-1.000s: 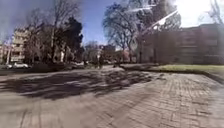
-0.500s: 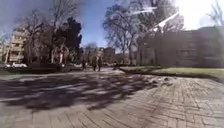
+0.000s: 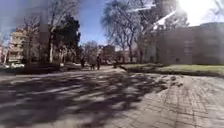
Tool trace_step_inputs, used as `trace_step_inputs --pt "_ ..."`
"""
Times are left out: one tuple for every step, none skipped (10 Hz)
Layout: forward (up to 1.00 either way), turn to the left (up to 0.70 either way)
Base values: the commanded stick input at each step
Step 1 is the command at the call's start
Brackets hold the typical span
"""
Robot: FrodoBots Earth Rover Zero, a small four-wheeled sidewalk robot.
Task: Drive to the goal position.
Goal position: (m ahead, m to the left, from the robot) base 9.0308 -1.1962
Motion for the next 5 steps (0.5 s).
trace_step_inputs --pt "1.0 0.0" --pt "1.0 0.0" --pt "1.0 0.0" --pt "1.0 0.0" --pt "1.0 0.0"
